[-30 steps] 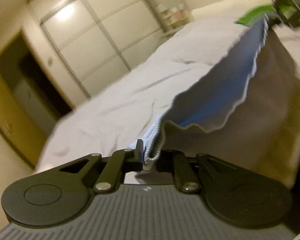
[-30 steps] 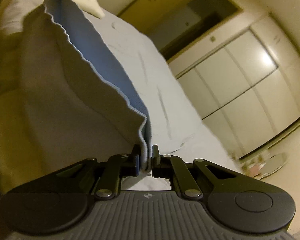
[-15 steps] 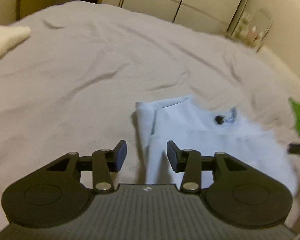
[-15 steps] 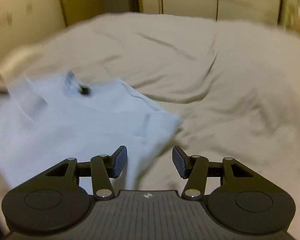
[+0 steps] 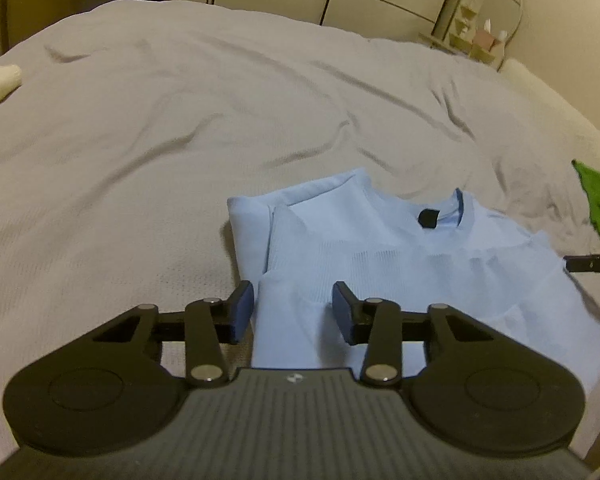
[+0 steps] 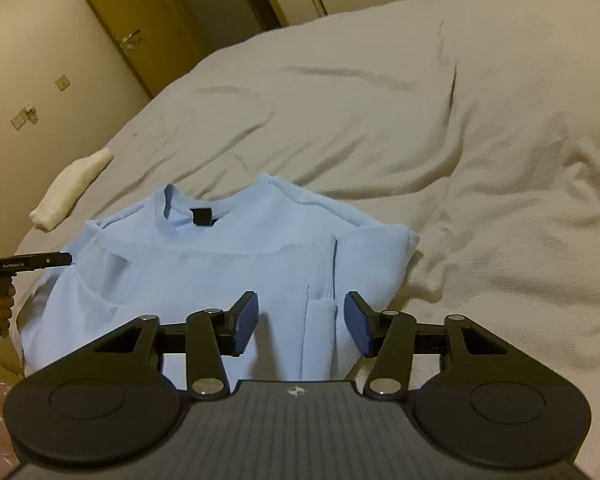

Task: Fold clothes
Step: 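Grasp the sweatshirt hem edge with both grippers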

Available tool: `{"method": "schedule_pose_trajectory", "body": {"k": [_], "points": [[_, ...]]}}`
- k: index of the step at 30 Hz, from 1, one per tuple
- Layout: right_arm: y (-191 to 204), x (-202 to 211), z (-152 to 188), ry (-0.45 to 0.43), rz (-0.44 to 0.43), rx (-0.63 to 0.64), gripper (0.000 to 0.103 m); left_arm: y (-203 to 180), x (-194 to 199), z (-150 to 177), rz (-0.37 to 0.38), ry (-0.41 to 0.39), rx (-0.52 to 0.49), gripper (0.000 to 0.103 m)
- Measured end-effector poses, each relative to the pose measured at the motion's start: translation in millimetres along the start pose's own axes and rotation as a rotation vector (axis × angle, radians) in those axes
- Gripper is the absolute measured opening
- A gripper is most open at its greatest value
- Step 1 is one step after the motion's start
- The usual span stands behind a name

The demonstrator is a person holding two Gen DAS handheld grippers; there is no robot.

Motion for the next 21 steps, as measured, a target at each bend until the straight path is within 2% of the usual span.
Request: {"method": "schedule_pose_trajectory", "body": {"k": [4, 9, 11, 13, 14, 15, 16, 17, 19, 21], "points": [[-3, -15, 6, 0.034, -0.022, -0.034, 0.048, -4, -3, 8, -0.010, -0.001, -0.047, 0.034], [-19, -17, 16, 0.040, -0.073, -0.190, 0.042, 0, -2, 15, -0.005, -0.001, -0.052, 0.032], [-22, -9, 16, -0.003, -0.090, -0.199, 0.046, 3, -1, 17, 0.001, -0.006, -0.051, 0.032], [-18, -9, 18, 0.008, -0.096, -0.171, 0.046, 5, -2, 17, 0.011, -0.006, -0.038, 0.032], [-16, -12, 21, 0.023, -0.094, -0.163, 0.047, 5, -3, 18, 0.015, -0.005, -0.031, 0.030], [-14, -14, 22, 0.035, -0.091, -0.156, 0.046, 5, -4, 17, 0.022, -0.005, -0.024, 0.021], [-13, -15, 22, 0.037, -0.087, -0.155, 0.035, 4, -5, 17, 0.024, -0.007, -0.025, 0.015], [-13, -14, 22, 0.030, -0.086, -0.159, 0.030, 3, -4, 17, 0.022, -0.013, -0.029, 0.005], [-7, -5, 21, -0.004, -0.088, -0.136, 0.011, 0, 1, 16, 0.018, -0.030, -0.042, 0.005], [1, 6, 18, -0.046, -0.083, -0.095, 0.009, -3, 8, 15, 0.001, -0.056, -0.064, 0.005]]}}
Point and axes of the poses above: each gripper's, at about its wrist camera, not at the fingertips, and x roughly against the way its jaws point, y to its left, z to its underside, the point moved 7 cm from there along -x, roughly the way its jaws point, and after that the axes turned 5 degrees about x, right-handed, at the moved point
